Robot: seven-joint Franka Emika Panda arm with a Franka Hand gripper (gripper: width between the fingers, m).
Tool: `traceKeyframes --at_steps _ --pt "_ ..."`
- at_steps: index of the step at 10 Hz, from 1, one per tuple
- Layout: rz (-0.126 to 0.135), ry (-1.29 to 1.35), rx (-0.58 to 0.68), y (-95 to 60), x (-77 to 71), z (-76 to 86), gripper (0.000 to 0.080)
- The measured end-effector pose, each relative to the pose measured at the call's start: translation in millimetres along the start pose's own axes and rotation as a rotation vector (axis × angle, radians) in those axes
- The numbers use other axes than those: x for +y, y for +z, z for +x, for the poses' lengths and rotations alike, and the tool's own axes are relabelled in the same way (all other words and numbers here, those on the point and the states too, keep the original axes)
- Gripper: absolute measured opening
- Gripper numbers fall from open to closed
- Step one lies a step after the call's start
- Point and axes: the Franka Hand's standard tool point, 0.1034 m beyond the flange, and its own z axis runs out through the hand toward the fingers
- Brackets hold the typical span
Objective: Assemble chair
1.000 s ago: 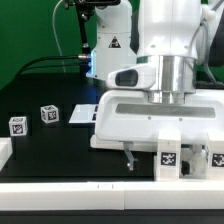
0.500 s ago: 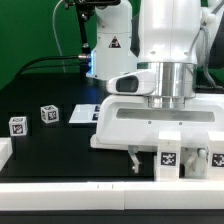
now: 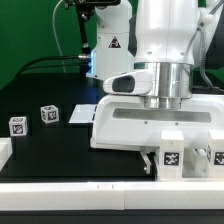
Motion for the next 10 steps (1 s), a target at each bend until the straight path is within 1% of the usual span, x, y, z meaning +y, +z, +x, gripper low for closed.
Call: traceKeyframes --at_steps 1,2,3,4,5,6,7,8,9,10 --pt "0.001 -0.004 -0.001 -2.0 2.0 1.6 0.0036" --pt "0.012 0.008 -0.035 -10.8 8.2 2.8 0.0033" --pt "0.030 0.028 -0.084 -22.4 13.5 2.3 0.0030" --pt "0.040 0.042 -0.094 -34.2 19.4 5.6 0.0030" --pt "0.063 0.064 -0.178 -47.1 20.8 -0.3 0.0030" --pt "0.085 0.101 -0.303 -63.5 20.4 0.9 0.0030" --pt "0.091 0.111 -0.378 -68.3 21.8 7.3 0.0030" --pt "0.093 0.109 -0.427 -64.0 22.0 5.2 0.0030" --pt "0.097 0.109 -0.469 -63.6 22.1 2.0 0.0030" --pt "0.094 0.090 -0.542 -65.2 22.1 -3.6 0.0030"
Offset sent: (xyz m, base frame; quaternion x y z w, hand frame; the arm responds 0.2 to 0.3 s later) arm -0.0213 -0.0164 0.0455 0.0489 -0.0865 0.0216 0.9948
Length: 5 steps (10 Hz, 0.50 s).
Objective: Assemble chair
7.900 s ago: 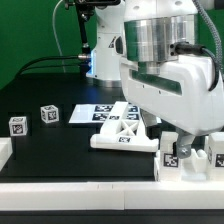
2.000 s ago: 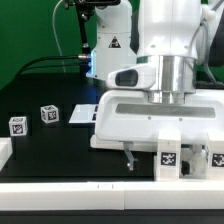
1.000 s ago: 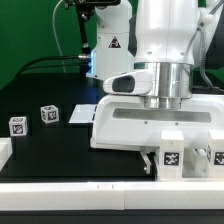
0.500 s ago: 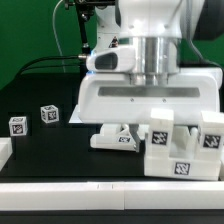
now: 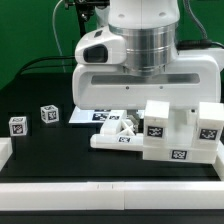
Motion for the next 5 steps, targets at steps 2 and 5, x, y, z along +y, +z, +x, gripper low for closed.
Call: traceKeyframes --at_steps 2,5 --pt "-0.012 -0.071 -0.165 -10.3 0.9 -6.8 0.0030" --pt "-0.011 -0.119 -0.415 -7.9 12.2 -10.1 0.0030"
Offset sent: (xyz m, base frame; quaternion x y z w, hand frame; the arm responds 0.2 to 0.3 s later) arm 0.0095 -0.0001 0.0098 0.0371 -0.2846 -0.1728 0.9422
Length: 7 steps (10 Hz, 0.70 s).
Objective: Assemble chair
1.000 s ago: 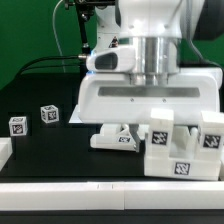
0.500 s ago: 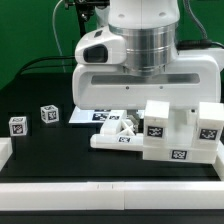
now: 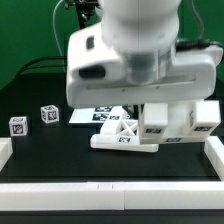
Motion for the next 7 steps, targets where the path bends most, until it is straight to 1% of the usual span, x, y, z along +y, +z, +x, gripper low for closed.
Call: traceKeyframes --at_steps 1,2,3,4,5,6,7 --pt "0.002 0.003 -0.053 4.0 0.8 -2.8 0.0030" --pt "0.003 0.028 -0.149 11.2 3.1 -9.8 0.0030" --pt "-0.017 0.071 -0.212 14.5 5.3 -4.2 0.0030" --pt "-0.029 0.082 -0.187 7.8 1.5 5.7 0.0030" --pt "-0.029 0.102 -0.188 9.3 -5.2 3.2 0.0030" --pt "-0.026 0.120 -0.202 19.0 -10.9 -1.6 0.0030" --pt "-0.044 0.108 -0.209 22.3 -12.5 -1.5 0.0030"
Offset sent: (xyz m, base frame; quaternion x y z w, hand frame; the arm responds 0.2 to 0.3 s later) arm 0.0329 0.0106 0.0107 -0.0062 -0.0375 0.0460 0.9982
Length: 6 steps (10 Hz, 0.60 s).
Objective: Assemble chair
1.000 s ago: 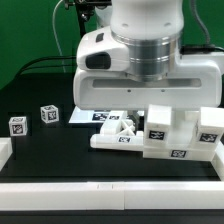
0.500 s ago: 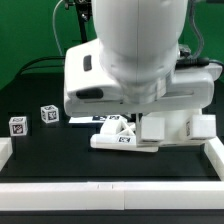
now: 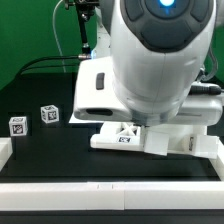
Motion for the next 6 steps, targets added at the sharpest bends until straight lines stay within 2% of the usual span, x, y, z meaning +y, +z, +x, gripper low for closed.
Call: traceKeyframes --at_steps 4,6 --pt "0.004 -0.003 -0.028 3.0 4.8 -1.6 0.0030" --pt "-0.005 -0.038 -0.047 0.5 -2.9 -5.8 0.0030"
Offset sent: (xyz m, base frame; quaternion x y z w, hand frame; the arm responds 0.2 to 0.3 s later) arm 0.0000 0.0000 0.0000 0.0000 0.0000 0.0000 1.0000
